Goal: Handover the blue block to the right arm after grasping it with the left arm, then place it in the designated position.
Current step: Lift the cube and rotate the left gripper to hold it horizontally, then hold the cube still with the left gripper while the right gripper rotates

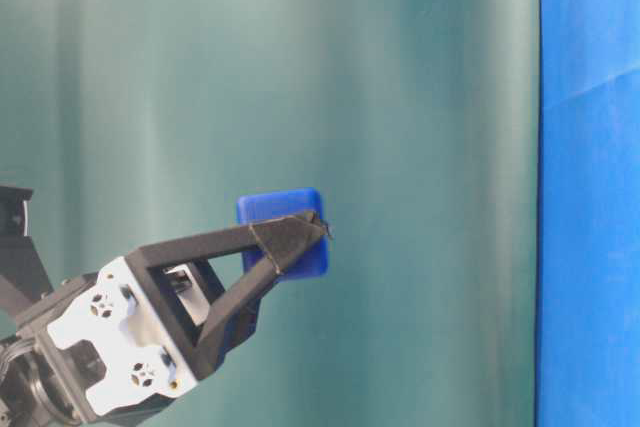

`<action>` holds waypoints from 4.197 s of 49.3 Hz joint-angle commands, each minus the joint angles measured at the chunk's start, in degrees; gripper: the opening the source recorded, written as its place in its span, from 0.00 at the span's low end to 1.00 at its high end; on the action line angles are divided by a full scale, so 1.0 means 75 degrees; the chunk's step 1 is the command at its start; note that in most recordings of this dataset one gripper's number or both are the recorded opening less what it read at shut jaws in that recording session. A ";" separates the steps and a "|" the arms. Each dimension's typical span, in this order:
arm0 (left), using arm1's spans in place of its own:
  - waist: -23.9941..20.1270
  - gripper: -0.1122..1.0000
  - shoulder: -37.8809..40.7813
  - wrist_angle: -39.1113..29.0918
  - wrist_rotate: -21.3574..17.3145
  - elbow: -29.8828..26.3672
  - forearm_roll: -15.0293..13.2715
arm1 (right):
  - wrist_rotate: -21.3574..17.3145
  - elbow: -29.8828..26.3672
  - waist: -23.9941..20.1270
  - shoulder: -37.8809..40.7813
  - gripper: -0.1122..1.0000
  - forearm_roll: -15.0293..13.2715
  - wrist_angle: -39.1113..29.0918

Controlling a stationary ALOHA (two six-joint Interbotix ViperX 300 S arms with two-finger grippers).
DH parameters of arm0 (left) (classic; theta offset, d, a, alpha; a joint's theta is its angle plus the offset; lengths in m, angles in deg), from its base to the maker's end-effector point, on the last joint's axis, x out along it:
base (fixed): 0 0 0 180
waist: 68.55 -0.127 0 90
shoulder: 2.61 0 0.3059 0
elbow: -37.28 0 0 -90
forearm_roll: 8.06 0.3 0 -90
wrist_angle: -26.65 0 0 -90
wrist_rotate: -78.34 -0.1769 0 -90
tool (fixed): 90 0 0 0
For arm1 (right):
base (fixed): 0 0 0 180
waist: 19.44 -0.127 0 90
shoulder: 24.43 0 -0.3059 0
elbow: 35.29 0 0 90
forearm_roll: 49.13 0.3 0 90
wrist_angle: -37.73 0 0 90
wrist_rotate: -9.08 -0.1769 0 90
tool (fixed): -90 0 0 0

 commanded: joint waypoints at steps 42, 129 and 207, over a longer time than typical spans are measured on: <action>0.0012 0.54 -0.1488 0.3973 -0.0035 0.1980 0.0023 | 0.0000 -0.0223 0.0012 0.0023 0.96 0.0023 0.0082; -0.0082 0.54 -0.1816 0.8320 0.0047 0.4113 -0.0023 | 0.2566 -0.0715 0.0012 -0.0012 0.96 -0.1617 -0.0305; -0.0035 0.54 -0.1852 0.8391 0.0059 0.4113 -0.0035 | 0.6469 -0.0879 0.0012 0.0176 0.96 -0.4289 -0.0727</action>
